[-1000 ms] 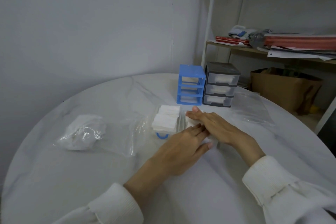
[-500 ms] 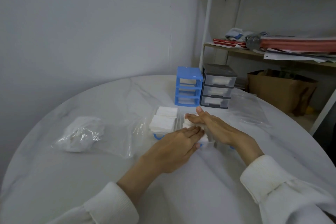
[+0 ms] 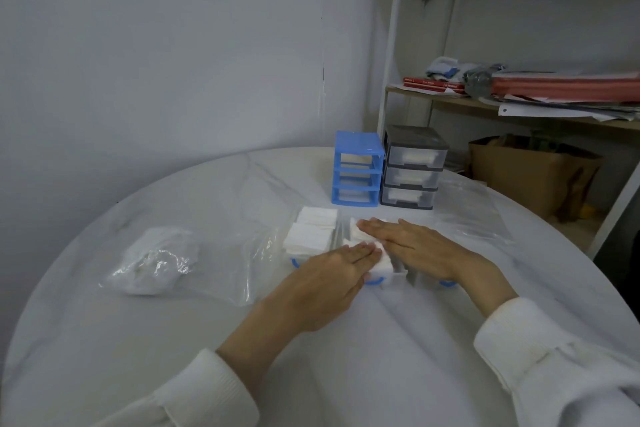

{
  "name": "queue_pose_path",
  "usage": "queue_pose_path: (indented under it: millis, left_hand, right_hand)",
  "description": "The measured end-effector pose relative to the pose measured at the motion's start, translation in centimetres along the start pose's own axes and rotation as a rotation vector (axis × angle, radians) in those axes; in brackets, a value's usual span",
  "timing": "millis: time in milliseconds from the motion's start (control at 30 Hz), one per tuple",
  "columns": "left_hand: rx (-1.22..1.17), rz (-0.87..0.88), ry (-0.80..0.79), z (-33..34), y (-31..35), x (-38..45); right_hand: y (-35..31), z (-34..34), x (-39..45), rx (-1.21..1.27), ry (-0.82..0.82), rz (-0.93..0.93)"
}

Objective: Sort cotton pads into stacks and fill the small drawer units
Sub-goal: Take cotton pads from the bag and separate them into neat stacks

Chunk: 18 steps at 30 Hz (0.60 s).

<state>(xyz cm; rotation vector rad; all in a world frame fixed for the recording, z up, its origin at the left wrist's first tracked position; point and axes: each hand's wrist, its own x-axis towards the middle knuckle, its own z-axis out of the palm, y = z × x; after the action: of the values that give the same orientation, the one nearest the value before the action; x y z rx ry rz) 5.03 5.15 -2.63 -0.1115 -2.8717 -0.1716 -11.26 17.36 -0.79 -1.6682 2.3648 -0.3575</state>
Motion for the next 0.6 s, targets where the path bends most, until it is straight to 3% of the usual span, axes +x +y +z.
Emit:
queue_pose_path:
  millis: [267,600]
  left_hand:
    - [0.07,0.024,0.0,0.3,-0.2,0.1]
    - [0.005,-0.043,0.035,-1.9,0.7,-0.5]
  right_hand:
    - [-0.1,-0.2,0.1,-0.086,-0.048,-0.015]
    - [-1.0,-1.0,-0.3,-0.043,0.096,-0.028]
